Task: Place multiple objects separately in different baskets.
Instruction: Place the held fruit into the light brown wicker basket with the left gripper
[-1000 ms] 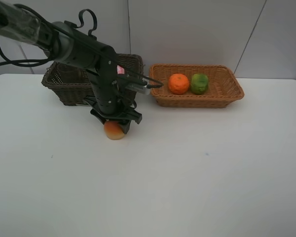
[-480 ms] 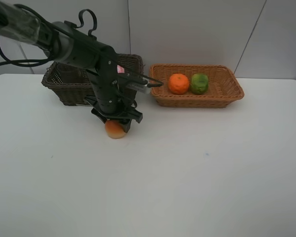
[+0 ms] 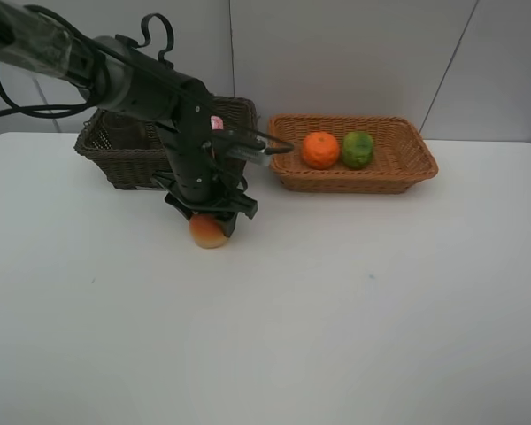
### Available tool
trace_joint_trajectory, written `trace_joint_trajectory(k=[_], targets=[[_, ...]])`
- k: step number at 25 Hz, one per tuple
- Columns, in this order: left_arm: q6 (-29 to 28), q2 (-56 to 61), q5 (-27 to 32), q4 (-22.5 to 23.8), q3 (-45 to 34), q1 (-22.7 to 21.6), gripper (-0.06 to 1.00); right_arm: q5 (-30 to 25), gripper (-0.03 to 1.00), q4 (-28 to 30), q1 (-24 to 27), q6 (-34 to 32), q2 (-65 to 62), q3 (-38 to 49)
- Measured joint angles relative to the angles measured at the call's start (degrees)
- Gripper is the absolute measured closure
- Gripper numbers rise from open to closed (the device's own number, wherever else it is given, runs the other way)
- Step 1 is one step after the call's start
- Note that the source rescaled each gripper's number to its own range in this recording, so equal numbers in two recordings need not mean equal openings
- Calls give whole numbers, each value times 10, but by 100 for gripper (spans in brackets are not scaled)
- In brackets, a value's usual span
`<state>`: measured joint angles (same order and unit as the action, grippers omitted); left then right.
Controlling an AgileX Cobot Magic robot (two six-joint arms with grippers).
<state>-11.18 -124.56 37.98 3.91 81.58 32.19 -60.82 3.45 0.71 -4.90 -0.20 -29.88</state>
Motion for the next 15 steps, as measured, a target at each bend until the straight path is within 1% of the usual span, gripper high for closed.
trace_joint_trajectory(k=[2,5,10,13,15], targets=[[0,10,25,0,24,6,18,0,-3,0,0,0,0,0],[0,19,52,-1,91,19,18,0,-3,0,0,0,0,0],[0,8,57,-17,217,36,18,0,-3,0,0,0,0,0],[0,-11,27,-22,272,40,18,0,-3,0,0,0,0,0],[0,-25,-18,-25,289,40,18,0,-3,0,0,0,0,0]])
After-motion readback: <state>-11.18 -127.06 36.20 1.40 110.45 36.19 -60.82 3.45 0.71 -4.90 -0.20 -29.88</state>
